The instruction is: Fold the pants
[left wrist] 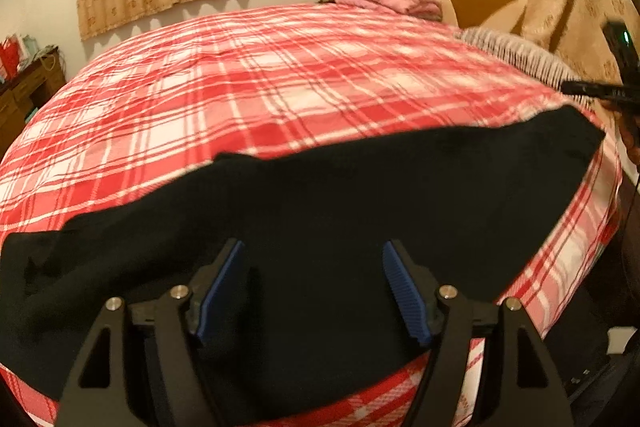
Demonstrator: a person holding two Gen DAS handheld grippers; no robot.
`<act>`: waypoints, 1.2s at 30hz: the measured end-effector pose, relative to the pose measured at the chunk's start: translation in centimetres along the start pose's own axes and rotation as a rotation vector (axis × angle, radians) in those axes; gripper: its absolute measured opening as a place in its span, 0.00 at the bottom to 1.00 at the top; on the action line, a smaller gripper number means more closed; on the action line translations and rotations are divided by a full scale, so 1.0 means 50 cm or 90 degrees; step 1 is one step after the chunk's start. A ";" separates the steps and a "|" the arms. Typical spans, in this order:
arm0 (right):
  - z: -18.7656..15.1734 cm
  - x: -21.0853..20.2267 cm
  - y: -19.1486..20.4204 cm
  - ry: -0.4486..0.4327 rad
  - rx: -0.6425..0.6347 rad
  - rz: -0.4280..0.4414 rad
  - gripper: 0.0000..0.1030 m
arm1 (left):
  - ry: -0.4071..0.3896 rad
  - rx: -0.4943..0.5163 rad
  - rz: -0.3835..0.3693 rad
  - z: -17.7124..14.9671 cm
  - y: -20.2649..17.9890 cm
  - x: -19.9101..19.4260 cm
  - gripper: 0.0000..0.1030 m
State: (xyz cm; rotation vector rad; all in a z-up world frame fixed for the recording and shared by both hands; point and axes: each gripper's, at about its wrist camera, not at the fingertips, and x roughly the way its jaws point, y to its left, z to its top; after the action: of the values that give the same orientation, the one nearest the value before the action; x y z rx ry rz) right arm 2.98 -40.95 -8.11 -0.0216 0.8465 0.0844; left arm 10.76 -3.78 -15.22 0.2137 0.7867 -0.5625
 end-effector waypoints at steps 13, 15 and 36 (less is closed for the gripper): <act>0.012 0.226 0.204 0.108 -0.170 0.148 0.35 | 0.016 -0.017 -0.015 -0.023 0.005 0.015 0.72; 0.015 0.236 0.213 0.125 -0.185 0.175 0.16 | 0.013 -0.013 -0.016 -0.024 0.005 0.016 0.73; -0.006 0.146 0.196 0.085 -0.128 0.172 0.06 | 0.003 -0.027 0.007 -0.028 0.018 -0.013 0.79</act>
State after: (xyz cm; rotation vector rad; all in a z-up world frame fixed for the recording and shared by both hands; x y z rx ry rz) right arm 6.75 -30.74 -13.66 -0.1036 0.9679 0.4253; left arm 10.03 -2.25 -15.72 0.1800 0.8010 -0.5348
